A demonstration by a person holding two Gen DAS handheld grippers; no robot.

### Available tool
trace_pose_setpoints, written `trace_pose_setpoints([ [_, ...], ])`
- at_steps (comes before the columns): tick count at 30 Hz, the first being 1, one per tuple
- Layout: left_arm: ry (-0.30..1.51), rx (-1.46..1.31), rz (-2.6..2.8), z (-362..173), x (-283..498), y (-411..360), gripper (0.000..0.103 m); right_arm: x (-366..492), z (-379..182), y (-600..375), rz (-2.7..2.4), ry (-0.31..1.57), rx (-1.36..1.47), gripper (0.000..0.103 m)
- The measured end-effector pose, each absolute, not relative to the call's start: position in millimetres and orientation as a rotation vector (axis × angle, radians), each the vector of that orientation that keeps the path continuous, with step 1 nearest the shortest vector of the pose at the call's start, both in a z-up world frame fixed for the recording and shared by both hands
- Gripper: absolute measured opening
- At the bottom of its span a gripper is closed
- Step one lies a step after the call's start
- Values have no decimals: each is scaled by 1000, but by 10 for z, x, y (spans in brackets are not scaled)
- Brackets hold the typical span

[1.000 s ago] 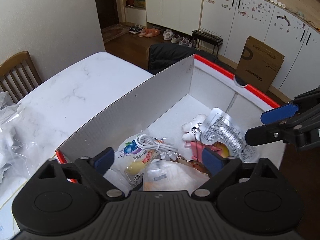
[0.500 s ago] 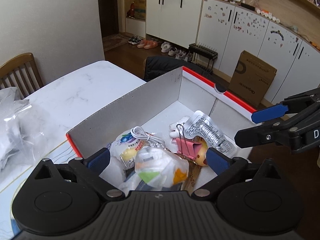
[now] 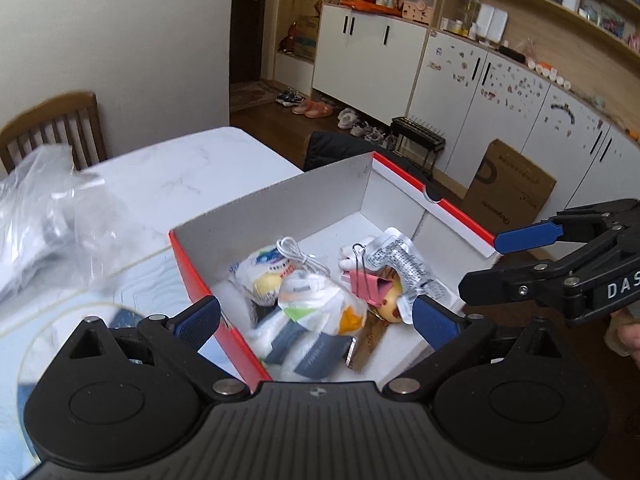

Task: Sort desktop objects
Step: 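Withdraw both tools from the shoebox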

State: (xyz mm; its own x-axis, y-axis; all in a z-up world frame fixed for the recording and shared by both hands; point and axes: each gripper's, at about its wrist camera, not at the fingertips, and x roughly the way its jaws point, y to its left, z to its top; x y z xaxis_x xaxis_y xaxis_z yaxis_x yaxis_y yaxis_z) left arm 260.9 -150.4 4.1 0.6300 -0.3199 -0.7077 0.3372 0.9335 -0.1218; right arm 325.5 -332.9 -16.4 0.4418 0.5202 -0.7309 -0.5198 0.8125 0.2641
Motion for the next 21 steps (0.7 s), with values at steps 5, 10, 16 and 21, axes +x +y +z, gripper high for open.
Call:
trace_pose_setpoints([
  [5, 801, -10, -357, 53, 2494, -1419, 103, 3185, -136, -3312, 655, 872, -30, 98],
  [10, 812, -43, -351, 30, 2423, -1370, 103, 3109, -120, -3299, 662, 847, -56, 100],
  [16, 830, -24, -332, -5, 2365, -1398, 103, 3019, -98, -3284, 677, 813, -79, 100],
  [21, 834, -8, -309, -7, 2328, -1430, 103, 2987, -103, -3316, 674, 792, -70, 100],
])
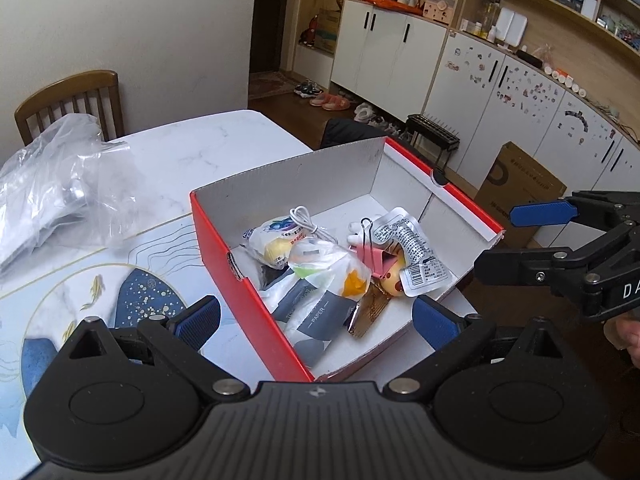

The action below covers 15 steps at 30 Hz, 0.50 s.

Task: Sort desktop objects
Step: 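Withdraw both tools from the shoebox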

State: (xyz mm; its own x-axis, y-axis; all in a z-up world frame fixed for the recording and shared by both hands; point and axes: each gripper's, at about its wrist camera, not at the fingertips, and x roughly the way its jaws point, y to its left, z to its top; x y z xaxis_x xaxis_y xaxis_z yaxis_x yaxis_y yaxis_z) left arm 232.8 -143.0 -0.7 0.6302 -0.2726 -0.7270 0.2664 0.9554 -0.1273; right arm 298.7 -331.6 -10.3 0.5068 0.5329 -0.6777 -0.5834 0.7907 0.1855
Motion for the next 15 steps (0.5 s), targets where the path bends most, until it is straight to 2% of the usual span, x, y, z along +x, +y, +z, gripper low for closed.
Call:
trace_pose_setpoints([
  [15, 849, 32, -262, -58, 2290, -1453, 103, 2952, -164, -3357, 658, 778, -71, 100],
])
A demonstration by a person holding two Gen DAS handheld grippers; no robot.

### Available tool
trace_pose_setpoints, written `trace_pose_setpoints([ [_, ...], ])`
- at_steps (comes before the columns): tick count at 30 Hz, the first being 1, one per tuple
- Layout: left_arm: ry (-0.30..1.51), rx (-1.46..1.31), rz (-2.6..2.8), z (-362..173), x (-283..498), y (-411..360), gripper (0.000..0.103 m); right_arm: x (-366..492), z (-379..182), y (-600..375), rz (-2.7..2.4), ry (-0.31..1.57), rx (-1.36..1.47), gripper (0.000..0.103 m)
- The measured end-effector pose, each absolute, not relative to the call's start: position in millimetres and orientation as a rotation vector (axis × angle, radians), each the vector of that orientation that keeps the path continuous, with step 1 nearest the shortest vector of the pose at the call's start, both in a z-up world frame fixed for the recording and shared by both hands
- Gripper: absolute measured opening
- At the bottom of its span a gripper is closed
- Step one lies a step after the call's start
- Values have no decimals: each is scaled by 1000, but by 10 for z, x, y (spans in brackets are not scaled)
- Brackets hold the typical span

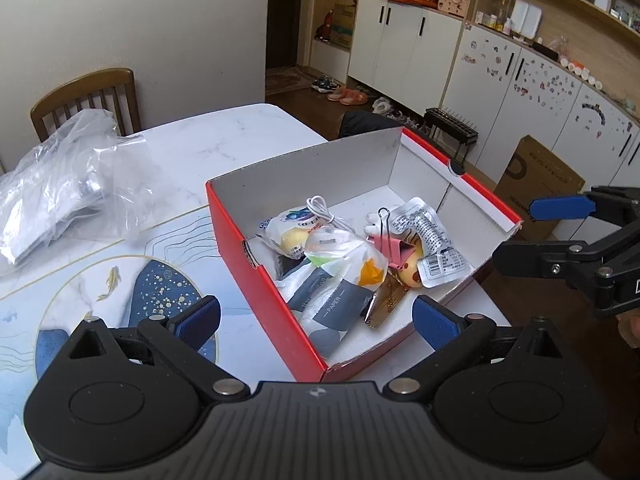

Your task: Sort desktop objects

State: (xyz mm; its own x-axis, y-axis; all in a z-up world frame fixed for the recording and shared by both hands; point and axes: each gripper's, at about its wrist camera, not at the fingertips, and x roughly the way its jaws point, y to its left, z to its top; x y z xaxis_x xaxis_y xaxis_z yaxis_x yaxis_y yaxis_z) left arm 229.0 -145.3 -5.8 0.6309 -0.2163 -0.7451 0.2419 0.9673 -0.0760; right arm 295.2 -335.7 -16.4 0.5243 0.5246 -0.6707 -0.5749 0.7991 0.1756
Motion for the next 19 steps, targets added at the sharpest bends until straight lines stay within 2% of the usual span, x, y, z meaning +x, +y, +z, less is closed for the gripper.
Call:
trace_pose_setpoints([
  [19, 859, 38, -286, -82, 2279, -1503, 103, 2970, -241, -3360, 644, 796, -72, 100],
])
